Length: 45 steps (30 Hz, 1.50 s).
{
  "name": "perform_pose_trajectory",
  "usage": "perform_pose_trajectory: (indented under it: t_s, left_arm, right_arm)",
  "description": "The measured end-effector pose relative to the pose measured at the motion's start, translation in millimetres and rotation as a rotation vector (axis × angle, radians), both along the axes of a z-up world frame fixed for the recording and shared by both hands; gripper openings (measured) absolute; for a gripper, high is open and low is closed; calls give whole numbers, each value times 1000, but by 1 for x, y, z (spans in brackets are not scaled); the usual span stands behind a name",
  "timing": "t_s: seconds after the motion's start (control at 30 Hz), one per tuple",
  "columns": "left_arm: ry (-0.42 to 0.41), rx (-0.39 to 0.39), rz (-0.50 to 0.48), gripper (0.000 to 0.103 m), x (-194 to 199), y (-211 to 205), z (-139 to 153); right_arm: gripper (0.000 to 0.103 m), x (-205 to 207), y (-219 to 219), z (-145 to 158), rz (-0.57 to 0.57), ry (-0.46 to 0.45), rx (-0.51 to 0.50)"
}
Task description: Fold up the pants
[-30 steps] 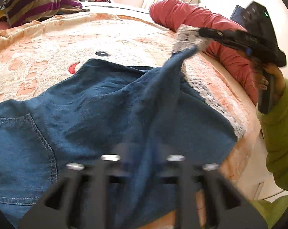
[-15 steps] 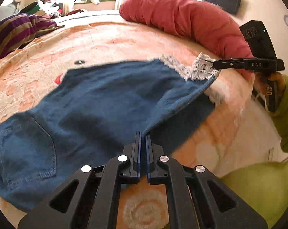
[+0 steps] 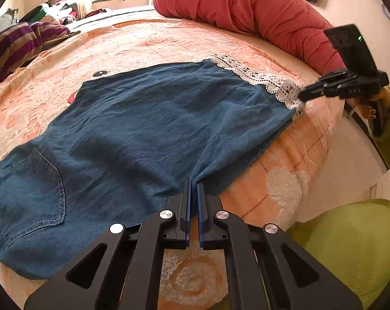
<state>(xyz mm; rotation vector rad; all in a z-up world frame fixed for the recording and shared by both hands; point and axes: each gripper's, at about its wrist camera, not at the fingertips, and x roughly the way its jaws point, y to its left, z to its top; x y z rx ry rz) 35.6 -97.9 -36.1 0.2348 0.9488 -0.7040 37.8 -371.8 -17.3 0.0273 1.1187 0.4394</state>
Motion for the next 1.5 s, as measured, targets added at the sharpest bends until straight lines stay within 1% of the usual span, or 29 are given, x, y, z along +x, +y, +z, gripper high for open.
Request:
perform_pose_trajectory:
  t_s: [0.03, 0.07, 0.13, 0.17, 0.2, 0.23, 0.3, 0.37, 0.4, 0.43, 0.47, 0.53, 0.6, 0.67, 0.7, 0.77, 0.83, 0.87, 0.93, 0.97, 1.03, 1.07, 1.1, 1.13, 1.23, 1.3, 1.4, 1.43, 1.5]
  left_arm:
    - [6, 3, 1, 7, 1, -1, -2]
    - [11, 3, 1, 7, 3, 0, -4]
    - [13, -2, -3, 7, 2, 1, -3]
    - [13, -6, -7, 9, 1, 2, -2]
    - [16, -9, -16, 18, -2, 4, 0]
    - [26, -24, -27, 36, -4, 5, 3]
    - [36, -76, -58, 52, -10, 9, 11]
    - [-11, -97, -70, 53, -15, 13, 27]
    - [-28, -99, -60, 56, -12, 15, 33]
    - [-44, -96, -36, 62, -6, 17, 40]
    - [-54, -90, -11, 64, 1, 19, 44]
    - [-63, -81, 53, 64, 26, 24, 54]
    - [-49, -93, 110, 64, 57, 30, 59]
    - [-30, -110, 196, 64, 99, 38, 59]
    - [-18, -106, 219, 64, 114, 37, 56]
    - [12, -63, 266, 64, 150, 37, 41]
    - [36, -30, 282, 64, 175, 33, 29]
    - [61, -16, 289, 64, 190, 31, 17]
    - [108, -20, 293, 64, 207, 30, 0]
    - [140, -20, 296, 64, 213, 28, -10]
    - [160, -52, 307, 63, 218, 29, -19]
    - [156, -73, 310, 57, 216, 28, -18]
    - [159, -93, 301, 30, 213, 28, -18]
    - [144, -104, 303, 12, 211, 29, -13]
    - [85, -124, 304, 12, 207, 27, 3]
    - [58, -97, 300, 12, 210, 18, 7]
    - [45, -47, 328, 12, 218, 10, -2]
    - [46, -40, 341, 13, 221, 11, -6]
    - [56, -48, 358, 16, 223, 13, -16]
  right_arm:
    - [7, 0, 1, -8, 6, 19, -14]
    - [7, 0, 1, -11, 7, 20, -10]
    - [9, 0, -2, -7, 17, 22, 0]
    - [18, -1, -4, -2, 22, 14, -14]
    - [31, -1, -7, 5, 22, -6, -34]
    - [34, 0, -14, 13, 8, -44, -49]
    - [37, 9, -31, 31, -48, -110, -2]
    - [39, 25, -43, 39, -100, -168, 28]
    - [39, 34, -45, 39, -113, -178, 44]
    - [39, 46, -47, 37, -126, -180, 64]
    - [39, 63, -48, 32, -139, -171, 90]
    - [39, 89, -45, 20, -143, -148, 115]
    - [39, 121, -44, 3, -159, -112, 116]
    - [39, 142, -42, -10, -161, -77, 122]
    - [39, 151, -40, -18, -155, -59, 125]
    - [39, 159, -36, -29, -138, -44, 124]
    - [40, 163, -32, -34, -121, -46, 131]
    - [40, 163, -30, -35, -110, -54, 130]
    - [33, 162, -30, -35, -100, -59, 148]
    - [28, 161, -30, -35, -93, -59, 168]
    - [21, 157, -30, -34, -84, -75, 181]
    - [15, 155, -31, -31, -79, -81, 197]
    - [14, 153, -31, -27, -77, -97, 199]
    - [13, 150, -32, -18, -74, -134, 184]
    - [13, 153, -35, 1, -76, -211, 158]
    - [13, 163, -34, 9, -73, -252, 107]
    - [13, 185, -31, 0, -70, -226, 68]
    - [13, 191, -30, -7, -65, -205, 56]
    - [16, 199, -25, -26, -68, -158, -5]
